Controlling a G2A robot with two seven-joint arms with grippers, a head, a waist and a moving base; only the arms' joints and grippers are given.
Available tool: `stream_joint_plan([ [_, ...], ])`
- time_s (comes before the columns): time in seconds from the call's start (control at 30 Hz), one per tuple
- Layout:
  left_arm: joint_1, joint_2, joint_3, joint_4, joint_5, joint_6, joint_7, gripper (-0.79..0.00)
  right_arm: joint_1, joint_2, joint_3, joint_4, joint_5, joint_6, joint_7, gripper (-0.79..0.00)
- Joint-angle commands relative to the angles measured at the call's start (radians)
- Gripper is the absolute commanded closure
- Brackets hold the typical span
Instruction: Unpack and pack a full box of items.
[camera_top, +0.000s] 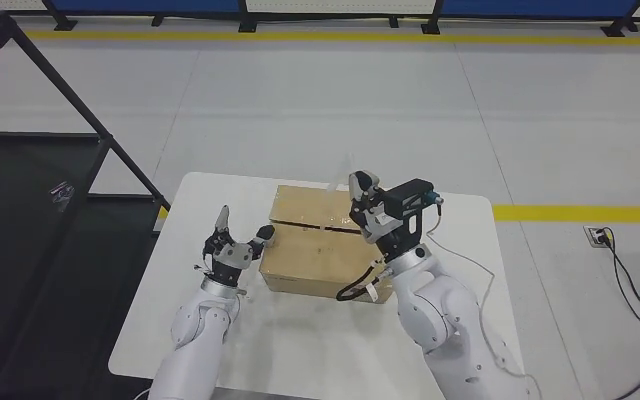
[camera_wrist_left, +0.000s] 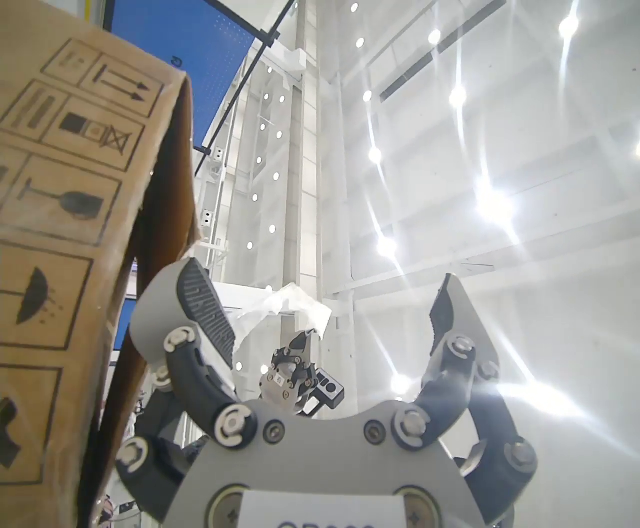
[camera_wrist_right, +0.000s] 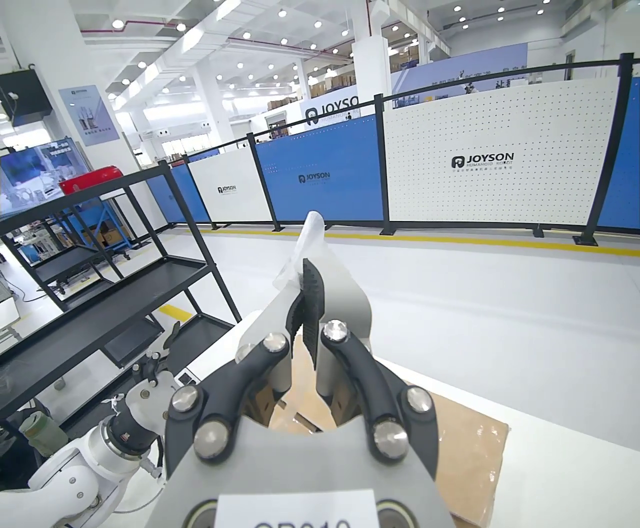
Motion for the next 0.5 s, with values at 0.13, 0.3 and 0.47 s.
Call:
stream_joint_plan([
  [0.13, 0.035, 0.006, 0.005, -0.068, 0.003, 0.053, -0.051, -0.785, 0.011, -0.004, -0.003, -0.017, 0.0, -0.006, 0.005, 0.0],
  [0.3, 0.065, 0.008, 0.024, -0.124, 0.052, 0.029, -0.052, -0.785, 0.022, -0.008, -0.004, -0.033, 0.017, -0.014, 0.003, 0.0],
  [0.47, 0.065, 0.003, 0.069, -0.132, 0.084, 0.014, -0.043, -0.785, 0.028, -0.012, -0.009, -0.051, 0.028, -0.017, 0.007, 0.0],
])
